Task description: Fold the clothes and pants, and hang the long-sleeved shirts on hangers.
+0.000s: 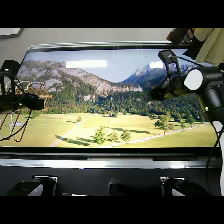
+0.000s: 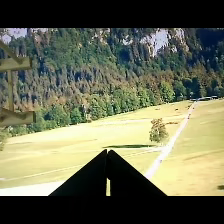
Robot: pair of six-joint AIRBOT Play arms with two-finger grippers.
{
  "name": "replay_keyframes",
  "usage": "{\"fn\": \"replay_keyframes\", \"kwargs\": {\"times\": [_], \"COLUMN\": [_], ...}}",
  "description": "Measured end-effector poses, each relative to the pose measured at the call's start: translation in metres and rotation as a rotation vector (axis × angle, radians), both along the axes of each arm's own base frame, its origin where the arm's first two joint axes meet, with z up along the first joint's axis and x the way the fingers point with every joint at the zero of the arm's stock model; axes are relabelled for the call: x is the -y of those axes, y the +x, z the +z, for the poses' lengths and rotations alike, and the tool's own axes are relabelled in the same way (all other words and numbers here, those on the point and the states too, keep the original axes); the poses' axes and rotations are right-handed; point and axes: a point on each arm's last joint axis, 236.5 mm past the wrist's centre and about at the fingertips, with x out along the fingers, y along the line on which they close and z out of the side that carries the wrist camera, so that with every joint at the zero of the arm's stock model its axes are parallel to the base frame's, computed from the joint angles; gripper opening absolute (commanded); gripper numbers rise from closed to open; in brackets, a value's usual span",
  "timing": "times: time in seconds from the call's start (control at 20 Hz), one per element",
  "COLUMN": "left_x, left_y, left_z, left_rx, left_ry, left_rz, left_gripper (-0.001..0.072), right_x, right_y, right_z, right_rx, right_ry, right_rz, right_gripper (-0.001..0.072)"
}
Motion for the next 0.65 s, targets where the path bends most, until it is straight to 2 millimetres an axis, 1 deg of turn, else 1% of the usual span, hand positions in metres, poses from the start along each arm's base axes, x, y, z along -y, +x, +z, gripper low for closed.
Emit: {"fn": "replay_keyframes", "kwargs": {"times": [0.25, 0.65], "left_x": [-0.0008, -0.001], "left_y": [-0.0012, -0.0012], "left_z": [-0.0025, -0.0029], "left_rx": [-0.003, -0.004], "left_ry": [0.004, 0.005], "left_rz": [-0.001, -0.001], "left_gripper": [0.0031, 0.003], "right_x": [0.0003, 0.0003], "right_y": [-0.0017, -0.0015], "right_z": [-0.0043, -0.0048], "right_rx": [-0.01, -0.01], "right_ry": [-0.002, -0.002], "right_rz": [-0.002, -0.003], "right_gripper": [0.0032, 0.0032]}}
